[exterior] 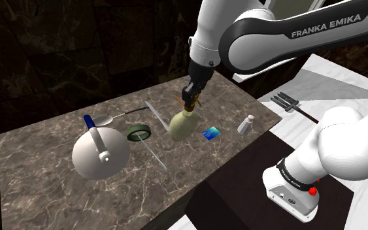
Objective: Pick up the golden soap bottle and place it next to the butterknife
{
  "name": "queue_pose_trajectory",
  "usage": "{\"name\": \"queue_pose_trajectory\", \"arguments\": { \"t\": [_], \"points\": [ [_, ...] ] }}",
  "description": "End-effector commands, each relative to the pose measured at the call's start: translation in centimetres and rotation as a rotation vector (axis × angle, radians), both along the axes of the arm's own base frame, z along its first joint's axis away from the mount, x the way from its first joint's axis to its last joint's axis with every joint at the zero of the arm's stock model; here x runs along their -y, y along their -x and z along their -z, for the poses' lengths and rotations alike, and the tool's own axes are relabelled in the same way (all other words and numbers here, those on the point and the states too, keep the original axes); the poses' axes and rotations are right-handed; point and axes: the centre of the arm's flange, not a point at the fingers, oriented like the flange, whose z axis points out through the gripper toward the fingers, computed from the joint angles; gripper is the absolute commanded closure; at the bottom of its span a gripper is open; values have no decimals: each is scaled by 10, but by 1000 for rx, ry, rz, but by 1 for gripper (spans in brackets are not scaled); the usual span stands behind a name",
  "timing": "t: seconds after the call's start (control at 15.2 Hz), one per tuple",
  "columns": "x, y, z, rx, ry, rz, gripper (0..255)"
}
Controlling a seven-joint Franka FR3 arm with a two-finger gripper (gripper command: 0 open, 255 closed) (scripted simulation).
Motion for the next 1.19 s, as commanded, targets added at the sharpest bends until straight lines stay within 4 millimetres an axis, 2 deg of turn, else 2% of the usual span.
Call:
{"name": "queue_pose_trajectory", "arguments": {
  "t": [0.0, 0.07, 0.4, 0.66, 1.12],
  "points": [
    [0, 0, 0, 1, 0, 0, 255],
    [0, 0, 0, 1, 0, 0, 0],
    [0, 0, 0, 1, 0, 0, 0],
    [1, 3, -50, 1, 0, 0, 0],
    [1, 3, -50, 1, 0, 0, 0]
  ]
}}
